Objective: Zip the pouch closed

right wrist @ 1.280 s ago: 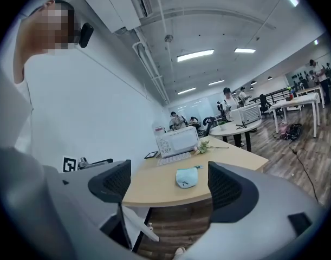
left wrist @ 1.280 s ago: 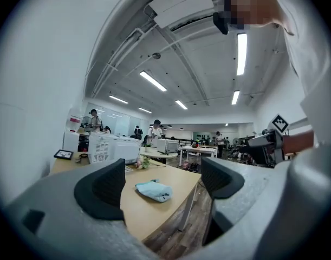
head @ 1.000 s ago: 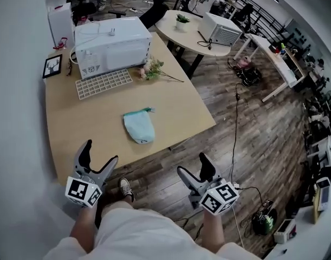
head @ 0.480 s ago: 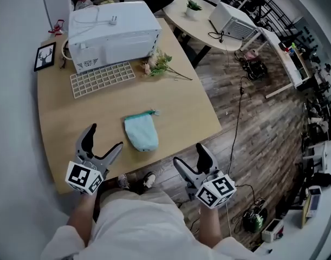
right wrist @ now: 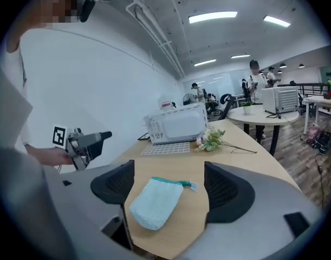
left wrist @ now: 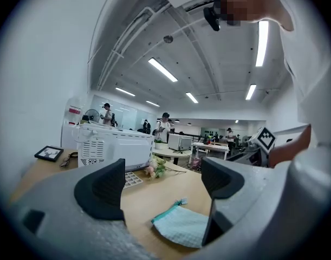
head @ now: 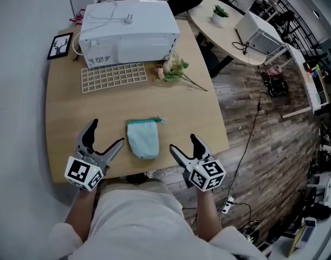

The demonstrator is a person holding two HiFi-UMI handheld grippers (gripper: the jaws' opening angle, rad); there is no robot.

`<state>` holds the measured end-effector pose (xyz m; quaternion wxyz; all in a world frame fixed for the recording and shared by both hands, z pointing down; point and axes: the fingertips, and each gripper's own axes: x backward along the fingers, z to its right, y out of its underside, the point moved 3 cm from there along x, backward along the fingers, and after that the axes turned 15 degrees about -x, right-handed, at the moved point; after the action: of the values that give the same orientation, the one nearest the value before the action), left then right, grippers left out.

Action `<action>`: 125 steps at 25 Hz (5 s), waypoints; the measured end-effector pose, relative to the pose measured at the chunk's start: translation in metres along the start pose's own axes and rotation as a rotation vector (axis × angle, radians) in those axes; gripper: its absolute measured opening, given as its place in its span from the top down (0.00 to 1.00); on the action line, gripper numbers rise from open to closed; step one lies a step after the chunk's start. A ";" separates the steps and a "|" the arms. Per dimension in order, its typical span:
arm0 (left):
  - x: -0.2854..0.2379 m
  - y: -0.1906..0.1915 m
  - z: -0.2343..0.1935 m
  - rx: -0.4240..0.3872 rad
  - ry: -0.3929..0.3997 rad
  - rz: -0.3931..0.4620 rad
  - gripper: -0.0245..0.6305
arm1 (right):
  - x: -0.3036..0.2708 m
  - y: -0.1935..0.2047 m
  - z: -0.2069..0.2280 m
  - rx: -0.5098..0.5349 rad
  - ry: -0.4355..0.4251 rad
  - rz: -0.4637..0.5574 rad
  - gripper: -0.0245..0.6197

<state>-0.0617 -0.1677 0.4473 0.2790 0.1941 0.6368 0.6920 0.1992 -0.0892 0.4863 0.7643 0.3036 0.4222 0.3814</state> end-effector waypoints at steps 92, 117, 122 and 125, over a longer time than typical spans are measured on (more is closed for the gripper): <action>-0.056 -0.109 0.060 0.031 0.451 0.167 0.71 | -0.010 -0.108 -0.117 1.117 -0.509 0.030 0.93; -0.079 -0.101 0.070 0.160 0.819 0.084 0.87 | -0.004 -0.097 -0.128 1.178 -0.501 0.032 0.93; -0.082 -0.102 0.067 0.121 0.794 0.088 0.88 | -0.009 -0.100 -0.128 1.178 -0.488 0.030 0.93; -0.082 -0.103 0.066 0.072 0.788 0.098 0.89 | -0.009 -0.105 -0.128 1.133 -0.501 0.039 0.93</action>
<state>0.0566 -0.1650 0.3597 -0.0272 -0.0464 0.7089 0.7033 0.1186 -0.1337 0.3488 0.5529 0.7502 0.3613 0.0290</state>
